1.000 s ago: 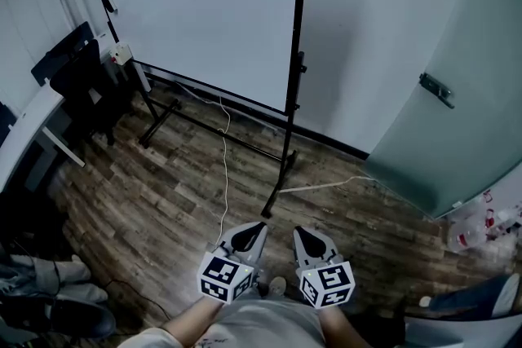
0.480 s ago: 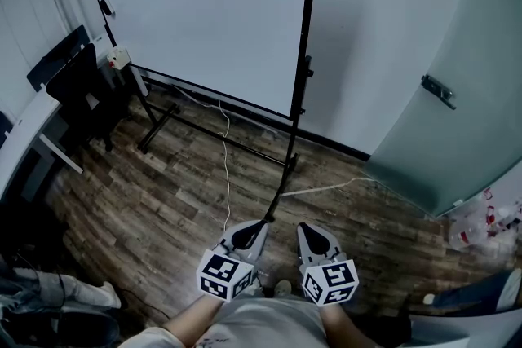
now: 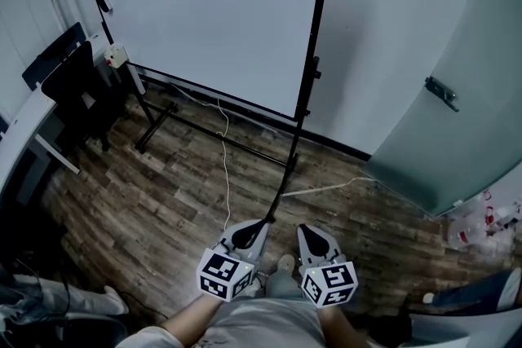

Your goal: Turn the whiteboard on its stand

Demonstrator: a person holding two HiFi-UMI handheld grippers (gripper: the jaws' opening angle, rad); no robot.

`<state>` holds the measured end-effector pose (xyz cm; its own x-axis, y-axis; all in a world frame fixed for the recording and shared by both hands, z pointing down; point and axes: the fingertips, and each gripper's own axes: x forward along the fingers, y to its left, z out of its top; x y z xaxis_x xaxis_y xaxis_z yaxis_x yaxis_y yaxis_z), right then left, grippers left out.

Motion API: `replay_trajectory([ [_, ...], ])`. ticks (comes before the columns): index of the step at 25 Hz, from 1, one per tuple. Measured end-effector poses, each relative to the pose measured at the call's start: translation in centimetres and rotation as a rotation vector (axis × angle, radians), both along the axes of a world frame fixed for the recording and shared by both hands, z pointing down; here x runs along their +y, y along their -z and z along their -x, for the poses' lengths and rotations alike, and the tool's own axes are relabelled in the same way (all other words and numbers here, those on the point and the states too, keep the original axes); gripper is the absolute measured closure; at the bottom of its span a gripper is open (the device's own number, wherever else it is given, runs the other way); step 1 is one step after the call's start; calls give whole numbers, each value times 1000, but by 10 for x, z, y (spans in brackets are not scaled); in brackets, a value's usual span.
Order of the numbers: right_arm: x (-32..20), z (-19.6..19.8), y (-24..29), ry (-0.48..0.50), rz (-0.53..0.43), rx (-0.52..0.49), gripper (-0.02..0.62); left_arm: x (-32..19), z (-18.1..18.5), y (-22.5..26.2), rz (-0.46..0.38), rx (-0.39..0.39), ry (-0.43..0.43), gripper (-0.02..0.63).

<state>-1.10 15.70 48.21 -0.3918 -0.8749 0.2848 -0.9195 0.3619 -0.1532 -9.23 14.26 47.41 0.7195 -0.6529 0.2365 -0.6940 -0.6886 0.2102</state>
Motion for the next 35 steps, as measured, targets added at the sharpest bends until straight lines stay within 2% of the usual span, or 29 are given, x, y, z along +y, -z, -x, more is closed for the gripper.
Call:
replay_trajectory([
  [9, -58, -10, -12, -2, 13, -16, 589, -55, -8, -11, 11, -8, 8, 595],
  [23, -204, -59, 17, 36, -45, 5, 589, -196, -56, 11, -24, 6, 56, 595],
  [29, -244, -85, 24, 58, -65, 6, 589, -234, -81, 19, -38, 3, 76, 595],
  [35, -266, -95, 26, 62, -66, 4, 589, -258, -87, 20, -31, -9, 94, 595],
])
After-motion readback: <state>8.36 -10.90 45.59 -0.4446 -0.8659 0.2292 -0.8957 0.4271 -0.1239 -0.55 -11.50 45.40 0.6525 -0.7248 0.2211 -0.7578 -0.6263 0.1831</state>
